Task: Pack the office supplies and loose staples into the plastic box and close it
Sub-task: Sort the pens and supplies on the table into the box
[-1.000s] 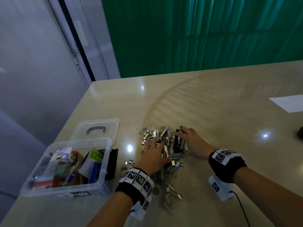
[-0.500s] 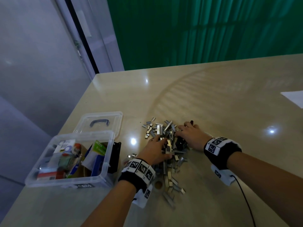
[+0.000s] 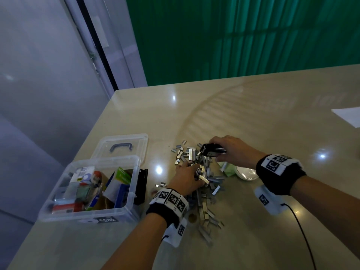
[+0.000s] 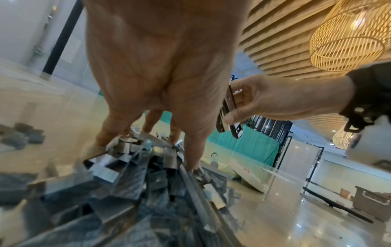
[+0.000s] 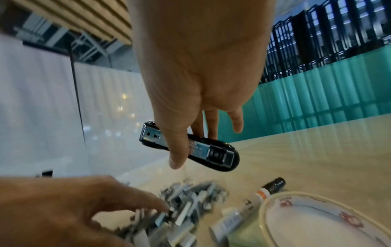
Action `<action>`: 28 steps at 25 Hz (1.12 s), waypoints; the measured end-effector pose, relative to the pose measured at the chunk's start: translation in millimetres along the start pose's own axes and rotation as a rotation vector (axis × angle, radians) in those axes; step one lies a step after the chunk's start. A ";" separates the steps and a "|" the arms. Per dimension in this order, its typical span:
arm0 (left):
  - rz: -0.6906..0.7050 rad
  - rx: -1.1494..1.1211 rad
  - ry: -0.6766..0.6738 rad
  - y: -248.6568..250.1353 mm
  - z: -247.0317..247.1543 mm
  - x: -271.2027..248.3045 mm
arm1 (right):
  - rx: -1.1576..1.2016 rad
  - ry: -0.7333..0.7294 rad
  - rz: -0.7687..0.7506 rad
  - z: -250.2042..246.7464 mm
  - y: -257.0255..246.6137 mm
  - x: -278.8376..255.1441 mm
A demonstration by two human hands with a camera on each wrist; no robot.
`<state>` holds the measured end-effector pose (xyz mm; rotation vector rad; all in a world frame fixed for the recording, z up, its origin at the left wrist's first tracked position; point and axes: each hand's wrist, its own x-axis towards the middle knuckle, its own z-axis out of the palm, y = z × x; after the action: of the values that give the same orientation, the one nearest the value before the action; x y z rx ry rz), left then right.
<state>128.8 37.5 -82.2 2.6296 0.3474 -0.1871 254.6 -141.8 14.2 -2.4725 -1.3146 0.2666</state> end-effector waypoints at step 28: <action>0.094 -0.779 0.516 -90.7 -205.2 -192.4 | 0.665 -0.070 -0.199 17.6 -251.5 48.7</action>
<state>-66.2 172.0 94.5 1.8726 0.3675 0.5607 82.8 33.2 90.3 -1.7804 -1.2297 0.6291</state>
